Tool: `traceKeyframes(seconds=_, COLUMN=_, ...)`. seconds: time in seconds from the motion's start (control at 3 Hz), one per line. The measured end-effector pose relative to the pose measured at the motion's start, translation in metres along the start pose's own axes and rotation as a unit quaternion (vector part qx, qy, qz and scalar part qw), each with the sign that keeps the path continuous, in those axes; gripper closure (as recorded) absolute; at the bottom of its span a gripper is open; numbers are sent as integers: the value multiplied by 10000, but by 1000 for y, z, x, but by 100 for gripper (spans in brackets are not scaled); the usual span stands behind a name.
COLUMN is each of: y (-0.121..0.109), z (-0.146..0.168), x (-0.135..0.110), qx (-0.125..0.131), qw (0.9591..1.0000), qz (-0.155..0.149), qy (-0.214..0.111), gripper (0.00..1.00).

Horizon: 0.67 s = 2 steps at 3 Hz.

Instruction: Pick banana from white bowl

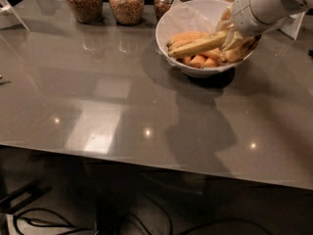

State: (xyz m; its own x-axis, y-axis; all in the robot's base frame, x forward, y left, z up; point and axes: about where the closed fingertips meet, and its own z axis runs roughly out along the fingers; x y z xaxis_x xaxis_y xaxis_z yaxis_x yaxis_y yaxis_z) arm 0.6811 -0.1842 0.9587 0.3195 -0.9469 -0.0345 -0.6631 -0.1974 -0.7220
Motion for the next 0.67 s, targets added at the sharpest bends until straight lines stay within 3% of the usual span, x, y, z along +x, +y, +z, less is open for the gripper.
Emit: traceKeyframes(seconds=0.67, y=-47, z=-61, x=1, qx=701, qw=9975, qz=-2, qy=-38, gripper=100)
